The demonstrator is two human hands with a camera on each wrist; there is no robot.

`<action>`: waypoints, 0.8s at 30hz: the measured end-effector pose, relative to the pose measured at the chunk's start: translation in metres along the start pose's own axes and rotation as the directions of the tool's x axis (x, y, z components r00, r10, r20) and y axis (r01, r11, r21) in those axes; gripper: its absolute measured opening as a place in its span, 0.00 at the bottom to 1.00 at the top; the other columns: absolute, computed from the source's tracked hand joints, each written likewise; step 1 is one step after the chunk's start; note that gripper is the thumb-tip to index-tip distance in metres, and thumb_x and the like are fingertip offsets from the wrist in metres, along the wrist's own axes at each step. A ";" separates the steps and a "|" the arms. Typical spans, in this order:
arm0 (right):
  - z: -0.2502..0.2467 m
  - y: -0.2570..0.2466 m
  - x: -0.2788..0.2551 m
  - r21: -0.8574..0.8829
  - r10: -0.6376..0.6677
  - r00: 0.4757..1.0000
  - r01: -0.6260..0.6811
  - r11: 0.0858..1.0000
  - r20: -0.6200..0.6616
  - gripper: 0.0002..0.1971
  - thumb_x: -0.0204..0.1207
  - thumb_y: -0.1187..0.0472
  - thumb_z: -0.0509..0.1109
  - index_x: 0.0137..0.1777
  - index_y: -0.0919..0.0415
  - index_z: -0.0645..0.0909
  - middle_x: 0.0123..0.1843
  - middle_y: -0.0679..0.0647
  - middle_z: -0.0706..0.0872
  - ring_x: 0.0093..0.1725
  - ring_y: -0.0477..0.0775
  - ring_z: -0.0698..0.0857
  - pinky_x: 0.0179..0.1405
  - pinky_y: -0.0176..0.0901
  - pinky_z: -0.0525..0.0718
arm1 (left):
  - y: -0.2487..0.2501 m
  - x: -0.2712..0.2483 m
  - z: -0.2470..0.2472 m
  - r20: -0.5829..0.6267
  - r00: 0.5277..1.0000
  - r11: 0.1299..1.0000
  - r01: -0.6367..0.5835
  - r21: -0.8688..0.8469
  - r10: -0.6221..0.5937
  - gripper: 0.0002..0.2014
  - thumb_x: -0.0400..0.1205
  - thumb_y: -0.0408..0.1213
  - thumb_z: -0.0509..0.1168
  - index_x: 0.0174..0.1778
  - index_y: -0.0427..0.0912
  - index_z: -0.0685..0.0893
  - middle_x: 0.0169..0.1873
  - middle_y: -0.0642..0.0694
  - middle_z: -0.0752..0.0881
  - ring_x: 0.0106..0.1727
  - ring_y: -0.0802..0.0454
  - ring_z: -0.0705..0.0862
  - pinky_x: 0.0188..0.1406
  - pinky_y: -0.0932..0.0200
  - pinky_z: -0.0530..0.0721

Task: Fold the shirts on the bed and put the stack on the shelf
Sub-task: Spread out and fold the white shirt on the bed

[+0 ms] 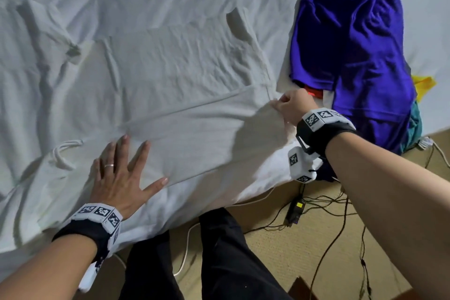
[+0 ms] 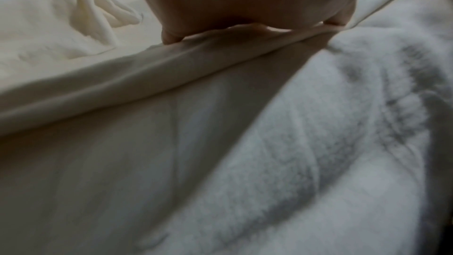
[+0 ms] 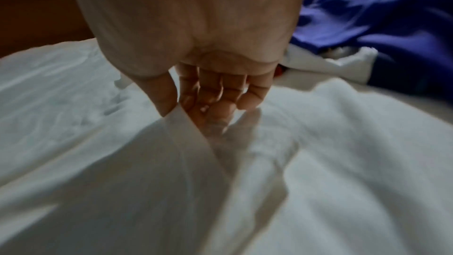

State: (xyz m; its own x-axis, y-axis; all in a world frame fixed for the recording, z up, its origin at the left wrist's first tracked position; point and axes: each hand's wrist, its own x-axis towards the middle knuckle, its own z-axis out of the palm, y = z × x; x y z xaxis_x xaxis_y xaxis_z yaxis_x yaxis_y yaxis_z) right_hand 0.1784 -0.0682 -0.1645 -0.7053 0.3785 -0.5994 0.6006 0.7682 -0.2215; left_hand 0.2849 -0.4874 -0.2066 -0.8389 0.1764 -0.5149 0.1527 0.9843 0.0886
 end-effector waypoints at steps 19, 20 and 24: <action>0.058 -0.026 -0.056 -0.526 -0.718 0.696 0.603 0.600 -0.021 0.29 0.83 0.44 0.56 0.79 0.57 0.71 0.85 0.61 0.63 0.80 0.67 0.69 0.71 0.65 0.72 | 0.002 -0.003 0.001 -0.019 1.000 1.000 0.014 0.012 -0.014 0.54 0.67 0.87 0.36 0.88 0.62 0.41 0.89 0.43 0.44 0.87 0.34 0.49 0.77 0.24 0.62; 0.074 -0.030 -0.068 -0.497 -0.722 0.689 0.648 0.578 0.058 0.31 0.84 0.40 0.52 0.84 0.54 0.64 0.88 0.59 0.56 0.84 0.65 0.62 0.76 0.64 0.67 | 0.002 -0.003 0.002 -0.014 1.000 1.000 0.013 0.008 -0.013 0.55 0.67 0.86 0.37 0.88 0.60 0.42 0.89 0.43 0.44 0.87 0.34 0.49 0.77 0.23 0.61; 0.108 -0.015 -0.075 -0.498 -0.598 0.785 0.587 0.638 0.160 0.36 0.84 0.31 0.42 0.88 0.44 0.45 0.89 0.52 0.42 0.88 0.58 0.45 0.84 0.63 0.53 | -0.002 -0.007 0.010 -0.021 1.000 1.000 0.002 0.015 -0.002 0.55 0.70 0.84 0.40 0.89 0.53 0.46 0.89 0.42 0.45 0.87 0.36 0.49 0.78 0.25 0.59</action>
State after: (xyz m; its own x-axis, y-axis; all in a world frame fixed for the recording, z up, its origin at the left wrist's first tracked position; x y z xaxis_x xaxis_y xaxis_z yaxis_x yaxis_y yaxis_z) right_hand 0.2630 -0.1640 -0.1996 -0.8526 -0.2450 -0.4616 -0.2191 0.9695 -0.1100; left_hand 0.2953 -0.4907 -0.2116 -0.8501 0.1744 -0.4968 0.1586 0.9846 0.0743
